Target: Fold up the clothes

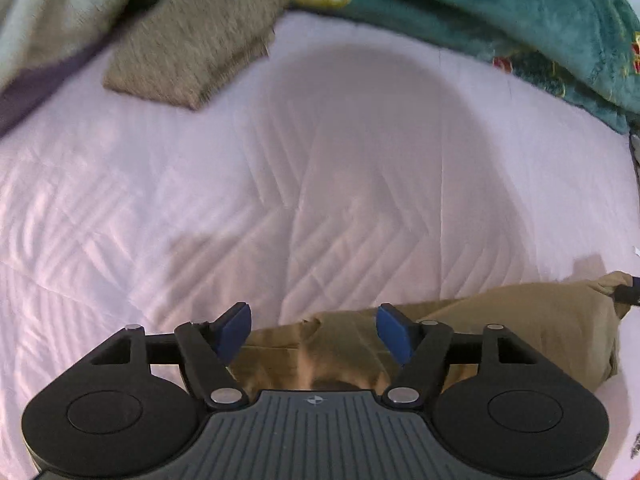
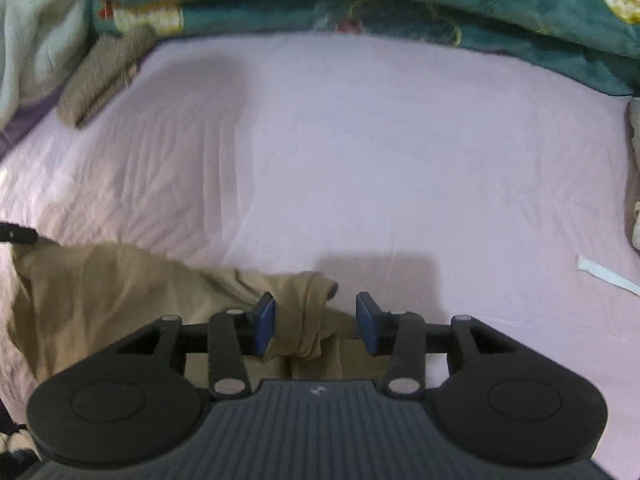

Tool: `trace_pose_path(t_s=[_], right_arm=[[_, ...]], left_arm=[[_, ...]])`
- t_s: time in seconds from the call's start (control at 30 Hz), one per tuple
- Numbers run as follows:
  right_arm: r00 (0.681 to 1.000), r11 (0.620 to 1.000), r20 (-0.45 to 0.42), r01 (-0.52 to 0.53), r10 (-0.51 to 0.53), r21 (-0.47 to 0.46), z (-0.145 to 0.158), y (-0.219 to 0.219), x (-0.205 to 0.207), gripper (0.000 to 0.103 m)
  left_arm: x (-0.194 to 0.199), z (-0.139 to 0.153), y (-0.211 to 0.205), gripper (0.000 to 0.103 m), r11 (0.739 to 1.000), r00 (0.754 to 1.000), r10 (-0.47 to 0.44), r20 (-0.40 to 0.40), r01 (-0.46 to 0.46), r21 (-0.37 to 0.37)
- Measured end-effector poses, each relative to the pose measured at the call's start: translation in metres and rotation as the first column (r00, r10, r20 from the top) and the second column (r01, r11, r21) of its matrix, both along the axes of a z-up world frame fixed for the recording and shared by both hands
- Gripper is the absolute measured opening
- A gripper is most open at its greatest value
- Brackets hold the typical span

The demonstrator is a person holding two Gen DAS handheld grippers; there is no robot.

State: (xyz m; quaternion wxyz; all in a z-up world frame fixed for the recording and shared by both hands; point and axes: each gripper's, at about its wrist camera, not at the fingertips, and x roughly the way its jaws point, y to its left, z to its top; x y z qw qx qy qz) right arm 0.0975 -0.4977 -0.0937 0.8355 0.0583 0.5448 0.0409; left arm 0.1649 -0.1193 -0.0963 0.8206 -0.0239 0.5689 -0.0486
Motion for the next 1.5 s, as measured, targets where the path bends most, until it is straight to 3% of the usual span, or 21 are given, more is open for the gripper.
trace_pose_path(t_s=[0.23, 0.33, 0.5, 0.77, 0.97, 1.07, 1.2, 1.37, 1.5], right_arm=[[0.985, 0.993, 0.172, 0.018, 0.003, -0.116, 0.048, 0.013, -0.032, 0.043], [0.982, 0.997, 0.186, -0.004, 0.017, -0.073, 0.054, 0.024, -0.042, 0.043], [0.967, 0.985, 0.189, -0.163, 0.17, -0.054, 0.032, 0.082, -0.041, 0.043], [0.956, 0.965, 0.142, -0.246, 0.256, -0.086, -0.017, 0.11, -0.017, 0.043], [0.973, 0.968, 0.089, -0.197, 0.213, -0.154, -0.037, 0.073, -0.009, 0.039], [0.974, 0.968, 0.096, -0.188, 0.205, -0.164, -0.032, 0.059, -0.007, 0.033], [0.975, 0.973, 0.146, -0.142, 0.169, -0.181, -0.01, 0.053, -0.014, 0.038], [0.957, 0.982, 0.246, -0.117, 0.151, -0.147, 0.029, 0.058, -0.037, 0.043], [0.942, 0.983, 0.291, -0.134, 0.166, -0.126, 0.049, 0.071, -0.053, 0.045]], left_arm=[[-0.051, 0.037, -0.014, 0.071, 0.999, 0.998, -0.045, 0.047, 0.045, -0.004], [-0.074, 0.038, -0.034, 0.071, 0.996, 0.994, -0.081, 0.072, 0.083, -0.032], [-0.08, 0.011, -0.078, 0.071, 0.985, 0.964, -0.175, 0.198, 0.171, 0.038], [-0.06, -0.048, -0.082, 0.071, 0.98, 0.967, -0.194, 0.166, 0.182, 0.084], [-0.062, -0.064, -0.063, 0.072, 0.978, 0.972, -0.184, 0.148, 0.166, 0.129], [-0.06, -0.055, -0.049, 0.072, 0.987, 0.979, -0.133, 0.156, 0.116, 0.114], [-0.071, -0.027, -0.032, 0.072, 0.993, 0.972, -0.079, 0.219, 0.058, 0.101], [-0.1, 0.032, -0.031, 0.072, 0.989, 0.907, -0.121, 0.402, 0.073, 0.131], [-0.114, 0.064, -0.038, 0.072, 0.986, 0.871, -0.141, 0.471, 0.081, 0.145]])
